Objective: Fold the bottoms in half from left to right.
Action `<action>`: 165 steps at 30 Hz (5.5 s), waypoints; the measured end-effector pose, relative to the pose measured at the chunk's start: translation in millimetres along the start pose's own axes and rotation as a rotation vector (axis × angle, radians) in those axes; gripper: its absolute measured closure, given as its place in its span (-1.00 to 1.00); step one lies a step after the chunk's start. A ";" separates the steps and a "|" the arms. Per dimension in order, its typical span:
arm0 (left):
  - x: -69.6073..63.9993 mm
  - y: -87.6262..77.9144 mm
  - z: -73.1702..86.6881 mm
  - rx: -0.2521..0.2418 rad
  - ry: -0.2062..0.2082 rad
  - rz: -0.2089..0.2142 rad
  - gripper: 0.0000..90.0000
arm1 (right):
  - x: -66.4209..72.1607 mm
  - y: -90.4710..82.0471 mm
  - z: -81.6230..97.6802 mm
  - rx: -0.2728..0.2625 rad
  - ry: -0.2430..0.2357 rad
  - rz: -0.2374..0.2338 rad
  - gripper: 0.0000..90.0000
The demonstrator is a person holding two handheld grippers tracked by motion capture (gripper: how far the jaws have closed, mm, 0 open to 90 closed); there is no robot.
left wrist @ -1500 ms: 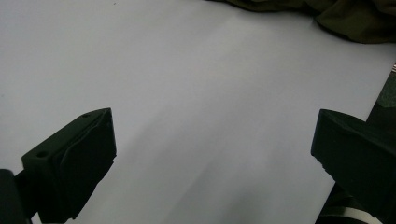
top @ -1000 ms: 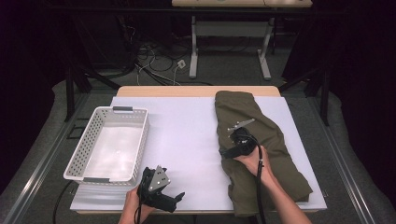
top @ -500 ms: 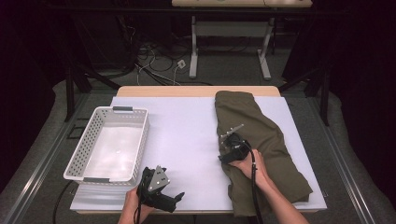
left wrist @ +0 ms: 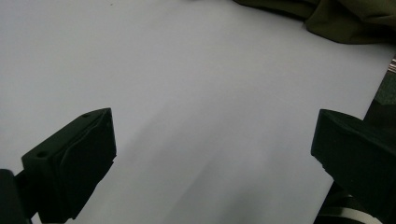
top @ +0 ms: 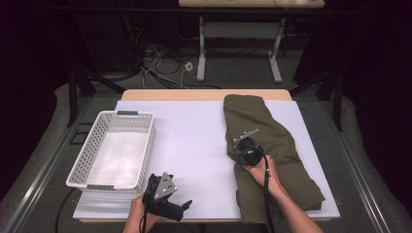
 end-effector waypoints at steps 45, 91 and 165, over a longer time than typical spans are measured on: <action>0.3 0.1 1.4 -0.007 -0.008 -0.007 -1.00 | 7.7 -6.1 -6.2 -0.049 0.022 0.073 0.07; 1.6 1.1 1.9 -0.003 -0.014 -0.005 -1.00 | 32.6 27.9 -45.2 -0.078 0.151 -0.022 0.85; 6.3 58.4 -78.5 0.057 -0.104 0.018 -1.00 | -99.0 -48.8 20.3 -0.166 0.139 0.092 -0.29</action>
Point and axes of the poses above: each handheld gripper's, and its own axes: y roughly forward along the jaws, z roughly out of its underside, x roughly to its left, the point moved 4 cm from there along y, roughly forward along the jaws, and after that the axes turned 2 degrees about y, right-handed, at the moved point
